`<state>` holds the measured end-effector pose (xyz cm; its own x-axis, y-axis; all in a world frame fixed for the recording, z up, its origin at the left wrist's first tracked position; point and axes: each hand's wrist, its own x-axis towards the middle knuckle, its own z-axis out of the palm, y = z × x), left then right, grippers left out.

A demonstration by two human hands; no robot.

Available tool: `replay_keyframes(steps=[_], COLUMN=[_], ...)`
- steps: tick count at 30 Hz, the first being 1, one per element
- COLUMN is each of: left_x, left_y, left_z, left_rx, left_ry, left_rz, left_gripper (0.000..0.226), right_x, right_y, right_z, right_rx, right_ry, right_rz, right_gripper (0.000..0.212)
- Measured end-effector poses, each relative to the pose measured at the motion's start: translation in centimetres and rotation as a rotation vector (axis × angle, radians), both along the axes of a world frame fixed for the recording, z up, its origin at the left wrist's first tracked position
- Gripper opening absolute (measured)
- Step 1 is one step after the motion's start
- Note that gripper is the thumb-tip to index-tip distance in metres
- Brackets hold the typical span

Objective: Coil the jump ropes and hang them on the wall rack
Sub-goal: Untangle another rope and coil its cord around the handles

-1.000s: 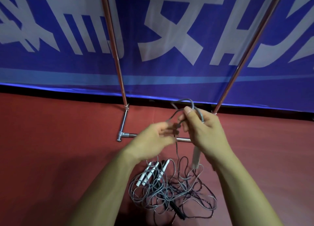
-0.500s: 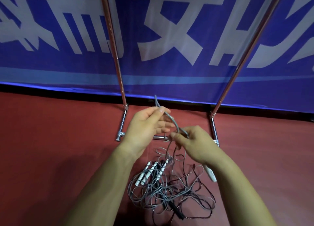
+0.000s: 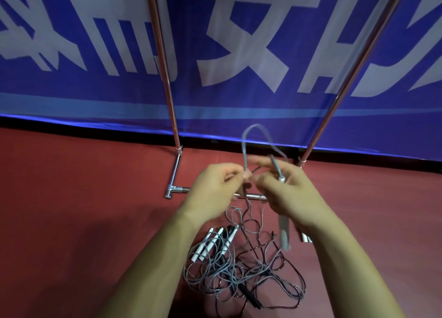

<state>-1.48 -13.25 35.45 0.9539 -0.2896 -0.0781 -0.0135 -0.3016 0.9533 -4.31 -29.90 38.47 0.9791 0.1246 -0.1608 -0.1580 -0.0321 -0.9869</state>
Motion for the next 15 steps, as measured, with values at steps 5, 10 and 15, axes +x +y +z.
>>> replay_keyframes(steps=[5,10,15], left_x=[0.2,0.6,-0.6], left_y=[-0.3,0.5,0.3], left_z=[1.9,1.5,0.0], left_rx=[-0.436,-0.436,0.066], left_ry=[0.170,0.215,0.243], left_rz=[0.213,0.177,-0.275], left_gripper=[0.015,0.031,0.011], right_x=[-0.2,0.1,0.2], right_y=[0.3,0.6,1.0], right_z=[-1.6,-1.2,0.5], right_rx=[-0.480,-0.412,0.135], right_ry=[-0.059,-0.171,-0.063], right_rz=[0.139,-0.034,-0.183], right_gripper=[0.018,0.033,0.023])
